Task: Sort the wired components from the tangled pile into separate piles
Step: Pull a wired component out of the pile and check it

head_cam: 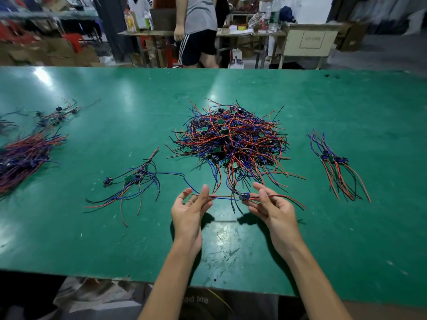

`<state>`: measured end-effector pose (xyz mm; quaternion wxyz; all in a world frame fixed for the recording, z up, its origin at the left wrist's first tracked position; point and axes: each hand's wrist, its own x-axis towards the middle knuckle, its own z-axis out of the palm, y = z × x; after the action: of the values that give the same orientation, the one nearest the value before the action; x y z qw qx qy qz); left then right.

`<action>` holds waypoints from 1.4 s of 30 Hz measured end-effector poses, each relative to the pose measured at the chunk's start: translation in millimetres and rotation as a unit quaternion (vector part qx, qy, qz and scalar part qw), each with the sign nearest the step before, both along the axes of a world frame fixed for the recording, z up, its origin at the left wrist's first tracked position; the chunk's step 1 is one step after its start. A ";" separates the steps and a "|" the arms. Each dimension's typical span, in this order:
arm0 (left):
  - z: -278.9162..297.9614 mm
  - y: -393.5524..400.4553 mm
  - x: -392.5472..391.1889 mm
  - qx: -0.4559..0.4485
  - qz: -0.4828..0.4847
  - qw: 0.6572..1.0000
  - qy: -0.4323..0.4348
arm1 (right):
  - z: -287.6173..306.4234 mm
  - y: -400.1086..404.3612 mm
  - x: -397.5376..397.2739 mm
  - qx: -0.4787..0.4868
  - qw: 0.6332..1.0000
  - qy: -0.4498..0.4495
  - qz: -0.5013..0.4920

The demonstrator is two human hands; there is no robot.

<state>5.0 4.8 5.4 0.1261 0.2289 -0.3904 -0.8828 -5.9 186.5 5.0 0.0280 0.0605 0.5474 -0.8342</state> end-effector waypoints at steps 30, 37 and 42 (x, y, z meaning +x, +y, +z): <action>24.5 47.6 -2.1 -0.318 -0.242 0.915 0.062 | 11.9 -9.5 -3.2 0.173 0.978 0.114 0.020; 19.6 48.4 -3.9 -0.338 -0.207 0.916 0.056 | 5.6 -32.1 -4.6 0.181 0.978 0.093 -0.035; 29.7 42.9 -5.7 -0.396 -0.228 0.887 0.059 | 8.3 -42.0 -16.9 0.139 0.987 0.021 -0.076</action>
<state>-0.6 47.7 35.1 0.0242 0.0117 -0.7410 -0.6710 -22.8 144.5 13.3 -0.0556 0.0872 0.6527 -0.7506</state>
